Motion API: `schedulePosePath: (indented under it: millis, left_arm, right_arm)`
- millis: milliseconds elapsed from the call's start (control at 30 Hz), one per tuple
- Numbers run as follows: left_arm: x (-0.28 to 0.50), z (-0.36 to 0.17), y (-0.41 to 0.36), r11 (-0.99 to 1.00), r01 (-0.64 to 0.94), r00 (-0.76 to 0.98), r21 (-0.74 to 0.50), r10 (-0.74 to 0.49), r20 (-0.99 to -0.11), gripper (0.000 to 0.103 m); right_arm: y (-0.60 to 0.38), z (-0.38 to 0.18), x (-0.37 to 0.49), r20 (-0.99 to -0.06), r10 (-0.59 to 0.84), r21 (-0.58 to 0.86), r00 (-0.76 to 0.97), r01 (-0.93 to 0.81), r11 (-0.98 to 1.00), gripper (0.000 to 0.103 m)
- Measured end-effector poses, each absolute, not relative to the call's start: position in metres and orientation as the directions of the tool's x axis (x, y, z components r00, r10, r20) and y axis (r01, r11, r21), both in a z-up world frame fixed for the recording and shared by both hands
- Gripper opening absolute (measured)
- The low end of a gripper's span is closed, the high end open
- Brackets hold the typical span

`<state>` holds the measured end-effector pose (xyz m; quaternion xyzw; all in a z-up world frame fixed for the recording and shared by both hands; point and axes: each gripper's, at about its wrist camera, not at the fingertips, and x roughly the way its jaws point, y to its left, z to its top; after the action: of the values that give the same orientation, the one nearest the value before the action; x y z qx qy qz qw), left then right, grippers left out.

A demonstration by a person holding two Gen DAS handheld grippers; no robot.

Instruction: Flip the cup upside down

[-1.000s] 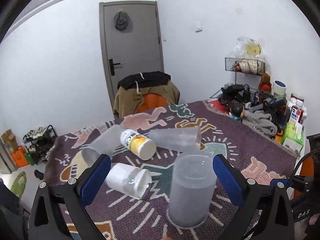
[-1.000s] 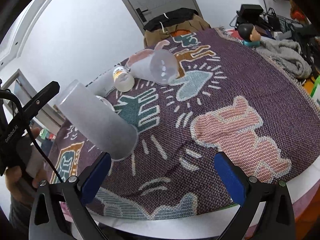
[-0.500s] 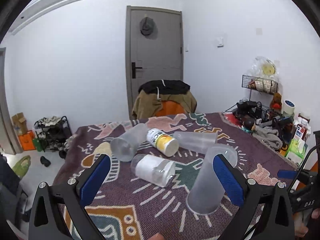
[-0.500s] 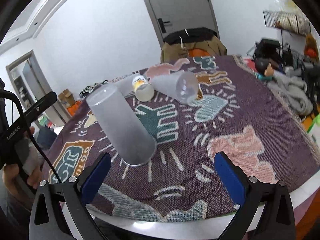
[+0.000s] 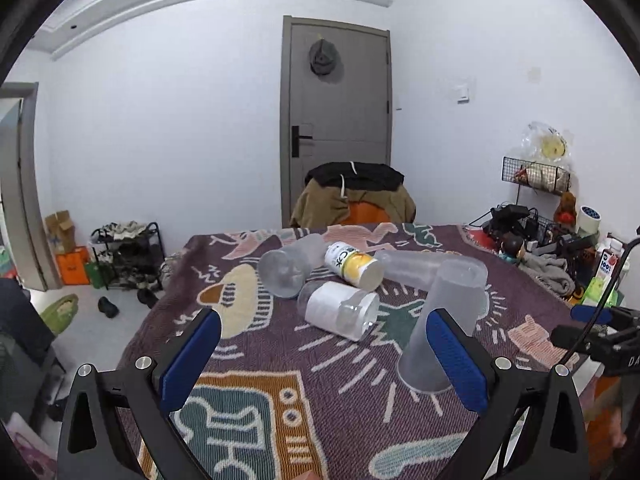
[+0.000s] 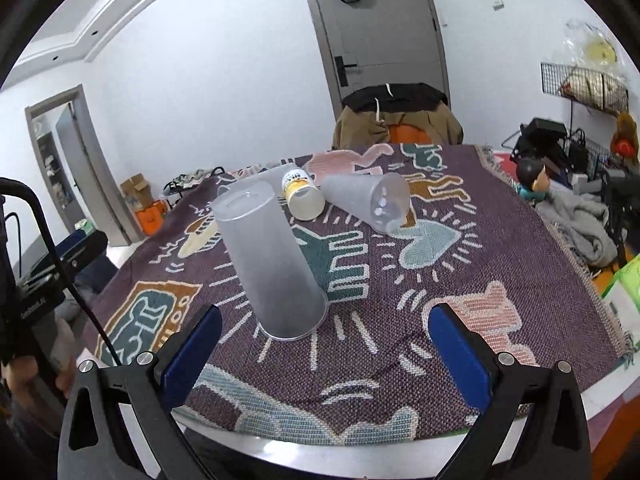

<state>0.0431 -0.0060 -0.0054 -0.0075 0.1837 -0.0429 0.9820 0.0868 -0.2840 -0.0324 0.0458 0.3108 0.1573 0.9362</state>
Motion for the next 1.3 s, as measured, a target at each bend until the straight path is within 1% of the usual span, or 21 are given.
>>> schedulePosePath:
  millis: [200, 333, 533, 833, 1300]
  left_arm:
    - [0.027, -0.013, 0.001, 0.998, 0.055, 0.935, -0.04, -0.065, -0.349, 0.103]
    - [0.018, -0.016, 0.005, 0.997, 0.058, 0.937, -0.051, -0.072, -0.343, 0.103]
    - [0.001, -0.017, 0.009, 0.999, 0.038, 0.951, -0.039, -0.048, -0.305, 0.103]
    - [-0.006, -0.017, 0.007, 0.998, 0.053, 0.958, -0.04, -0.062, -0.28, 0.103]
    - [-0.009, -0.017, 0.005, 0.998, 0.053, 0.96, -0.042, -0.062, -0.275, 0.103]
  right_arm:
    - [-0.275, -0.029, 0.077, -0.546, 0.338, 0.156, 0.767, -0.303, 0.94, 0.103]
    - [-0.273, -0.031, 0.07, -0.544, 0.34, 0.143, 0.768, -0.314, 0.939, 0.103]
    - [-0.272, -0.034, 0.06, -0.534, 0.347, 0.122, 0.771, -0.336, 0.934, 0.103]
    - [-0.277, -0.037, 0.047, -0.525, 0.328, 0.081, 0.786, -0.337, 0.938, 0.103]
    - [-0.283, -0.033, 0.048, -0.5, 0.339, 0.114, 0.797, -0.327, 0.938, 0.103]
